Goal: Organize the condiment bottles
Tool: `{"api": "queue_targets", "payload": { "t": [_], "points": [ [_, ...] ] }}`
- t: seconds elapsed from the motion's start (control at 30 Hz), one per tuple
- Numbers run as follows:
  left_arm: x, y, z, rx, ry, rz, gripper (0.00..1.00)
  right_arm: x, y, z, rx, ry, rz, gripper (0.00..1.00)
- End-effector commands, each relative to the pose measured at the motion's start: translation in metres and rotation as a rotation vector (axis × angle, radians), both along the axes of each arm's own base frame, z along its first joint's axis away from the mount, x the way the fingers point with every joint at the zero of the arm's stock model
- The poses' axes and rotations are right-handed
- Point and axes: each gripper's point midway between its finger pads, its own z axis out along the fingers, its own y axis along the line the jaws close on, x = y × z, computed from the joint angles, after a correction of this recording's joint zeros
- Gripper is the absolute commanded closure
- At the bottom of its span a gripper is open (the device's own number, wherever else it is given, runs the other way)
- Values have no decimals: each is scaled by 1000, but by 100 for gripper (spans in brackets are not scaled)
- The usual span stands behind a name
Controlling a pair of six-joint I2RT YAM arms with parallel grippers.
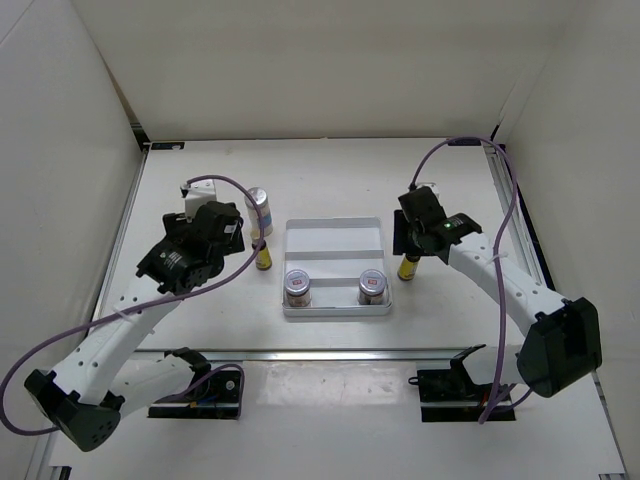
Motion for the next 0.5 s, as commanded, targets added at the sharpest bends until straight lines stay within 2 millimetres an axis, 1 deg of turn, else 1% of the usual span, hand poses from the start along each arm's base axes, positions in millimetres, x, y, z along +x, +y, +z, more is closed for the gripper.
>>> {"api": "queue_targets", "payload": {
  "t": [0.0, 0.03, 0.07, 0.17, 0.2, 0.23, 0.3, 0.33, 0.37, 0.43, 0.47],
  "points": [
    [3, -1, -4, -40, 4, -21, 0, 5, 6, 4, 39, -22, 3, 38],
    [2, -1, -8, -35, 11, -20, 0, 2, 2, 0, 22, -9, -3, 40],
    [1, -2, -13, -35, 26, -28, 0, 2, 3, 0, 28, -9, -12, 41],
    [0, -1, -17, -36, 37, -25, 0, -2, -1, -6, 13, 3, -17, 48],
    [-1, -2, -22, -37, 51, -34, 0, -3, -2, -7, 8, 11, -17, 51],
    [0, 1, -22, -37, 51, -23, 0, -3, -4, -7, 0, 7, -23, 56],
    [0, 2, -28, -35, 71, -21, 0, -2, -5, -6, -6, 3, -28, 63],
    [1, 4, -31, -30, 80, -8, 0, -4, -6, -7, -12, 12, -28, 70],
    [1, 7, -34, -26, 88, 1, 0, -2, -5, -4, -7, 4, -28, 73],
    [2, 7, -36, -22, 96, 2, 0, 0, -9, 4, -27, -8, -31, 79],
    [1, 7, -41, -16, 106, 2, 0, 1, -8, 11, -19, -22, -31, 84]
  ]
}}
